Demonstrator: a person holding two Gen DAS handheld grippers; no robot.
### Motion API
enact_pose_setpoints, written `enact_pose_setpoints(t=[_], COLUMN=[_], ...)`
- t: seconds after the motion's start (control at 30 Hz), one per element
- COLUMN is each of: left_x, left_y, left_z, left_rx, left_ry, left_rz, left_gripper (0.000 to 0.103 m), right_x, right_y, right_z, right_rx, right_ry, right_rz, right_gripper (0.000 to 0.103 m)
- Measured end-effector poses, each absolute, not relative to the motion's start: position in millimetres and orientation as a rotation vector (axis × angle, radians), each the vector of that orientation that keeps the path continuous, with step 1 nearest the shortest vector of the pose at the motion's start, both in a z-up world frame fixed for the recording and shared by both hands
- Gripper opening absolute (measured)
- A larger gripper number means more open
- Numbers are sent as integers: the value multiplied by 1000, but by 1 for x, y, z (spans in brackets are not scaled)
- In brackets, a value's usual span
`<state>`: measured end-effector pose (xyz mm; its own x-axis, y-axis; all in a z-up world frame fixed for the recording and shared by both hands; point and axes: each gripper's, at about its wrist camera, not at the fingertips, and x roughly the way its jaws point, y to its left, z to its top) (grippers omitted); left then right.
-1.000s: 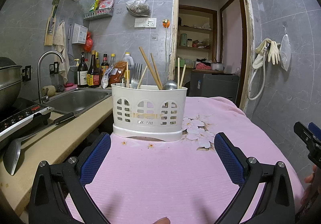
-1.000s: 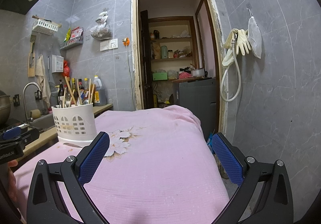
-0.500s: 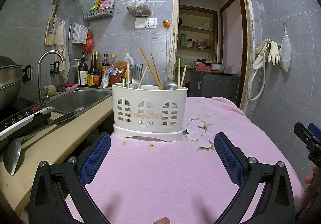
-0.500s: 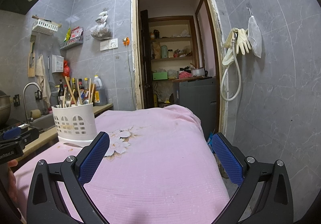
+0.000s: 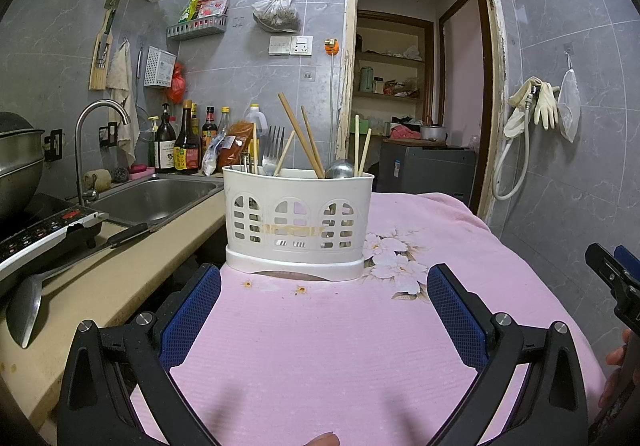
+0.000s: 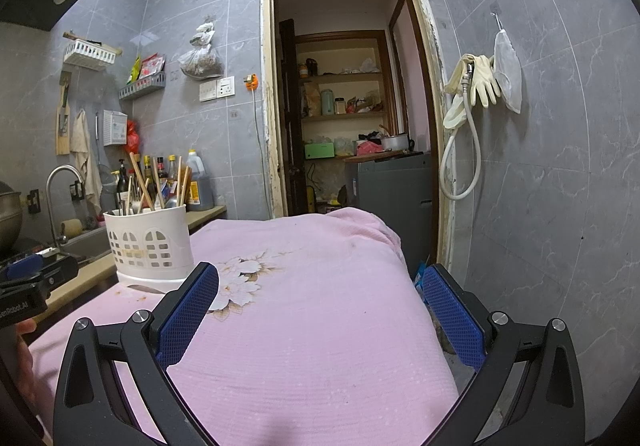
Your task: Organize utensils
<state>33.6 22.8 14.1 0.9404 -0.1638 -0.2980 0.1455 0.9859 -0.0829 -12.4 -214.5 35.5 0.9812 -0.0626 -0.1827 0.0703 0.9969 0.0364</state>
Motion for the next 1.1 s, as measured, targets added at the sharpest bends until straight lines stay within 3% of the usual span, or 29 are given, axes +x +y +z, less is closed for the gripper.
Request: enact_pose_setpoints(t=[1.1], left_x=[32], left_y=[21], left_z=[14], left_rx=[-61], left_ry=[309], left_rz=[-159], left_gripper=[101], right_x=[-14], right_y=[-213], right_z=[36], right_rx=[46], right_ry=[186], right_rz=[-67], right_gripper=[103])
